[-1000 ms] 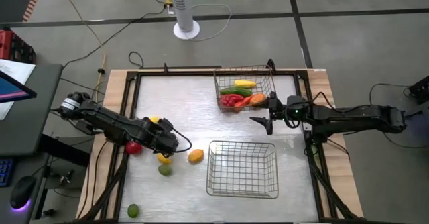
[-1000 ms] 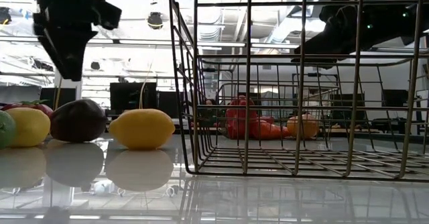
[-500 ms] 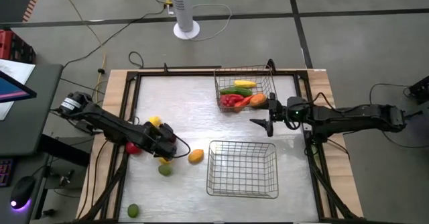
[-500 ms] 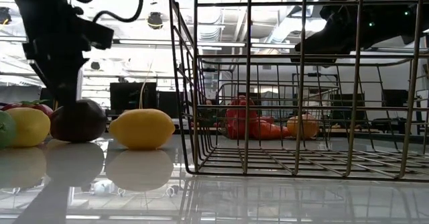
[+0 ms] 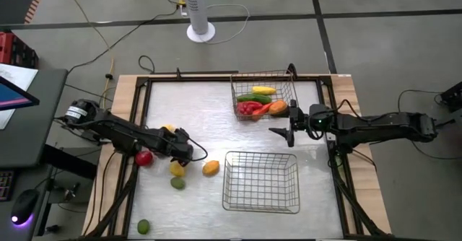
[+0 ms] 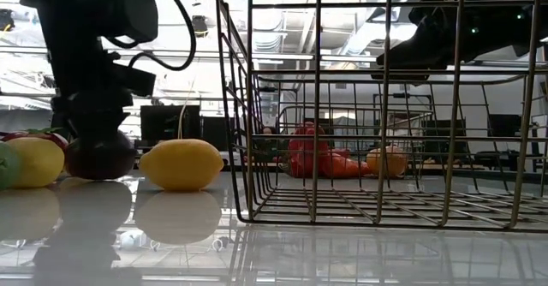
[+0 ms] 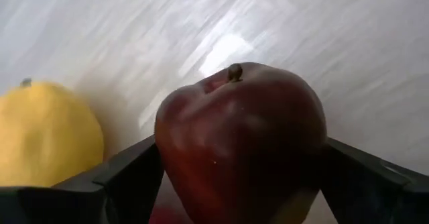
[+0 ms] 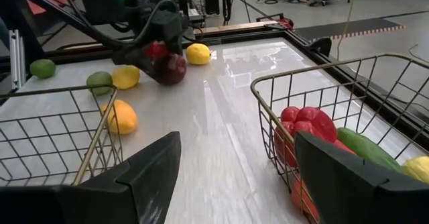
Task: Sort produce into baskets
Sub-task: Put the red apple into the bottom wire basket
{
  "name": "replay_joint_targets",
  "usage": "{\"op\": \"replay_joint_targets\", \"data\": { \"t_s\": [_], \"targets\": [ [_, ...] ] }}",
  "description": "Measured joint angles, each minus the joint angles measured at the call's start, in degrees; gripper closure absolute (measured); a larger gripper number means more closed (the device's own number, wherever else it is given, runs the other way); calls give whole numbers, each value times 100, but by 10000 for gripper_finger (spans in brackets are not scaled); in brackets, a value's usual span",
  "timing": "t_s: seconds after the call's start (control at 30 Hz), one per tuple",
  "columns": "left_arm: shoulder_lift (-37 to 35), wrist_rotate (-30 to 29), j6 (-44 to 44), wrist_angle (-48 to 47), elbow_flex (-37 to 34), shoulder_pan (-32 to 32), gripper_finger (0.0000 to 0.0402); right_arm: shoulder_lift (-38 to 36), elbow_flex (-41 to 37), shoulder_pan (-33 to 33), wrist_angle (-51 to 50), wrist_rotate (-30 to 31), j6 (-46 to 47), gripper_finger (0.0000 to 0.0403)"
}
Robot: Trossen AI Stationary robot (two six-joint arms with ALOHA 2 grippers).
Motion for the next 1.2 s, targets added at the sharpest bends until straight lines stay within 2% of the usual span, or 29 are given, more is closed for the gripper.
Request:
{"op": "replay_joint_targets", "data": {
  "t_s": [0.17, 0.3, 0.5, 0.7, 0.83, 1.07, 1.2],
  "targets": [
    [0, -53, 300, 93, 37, 127, 110, 0, 0, -2, -3, 2, -33, 88],
    [4, 20, 588, -21, 186, 221, 124, 0, 0, -30, -8, 5, -82, 88],
    [4, -531, 1639, 100, 1296, 326, 122, -2, 2, -143, -81, 22, -15, 88],
    [4, -531, 2957, 1034, 2187, 318, 122, -86, 0, -248, -316, 24, -31, 88],
    [50, 51, 3238, 2191, 2243, 318, 122, -593, 77, -398, -1041, 27, -7, 88],
    [756, 1427, 3233, 4006, 2227, 316, 122, -1423, 79, -623, -1574, 47, 77, 88],
    [1105, 2270, 3245, 4375, 2230, 280, 122, -1561, 40, -606, -1630, 48, 77, 88]
  ]
}}
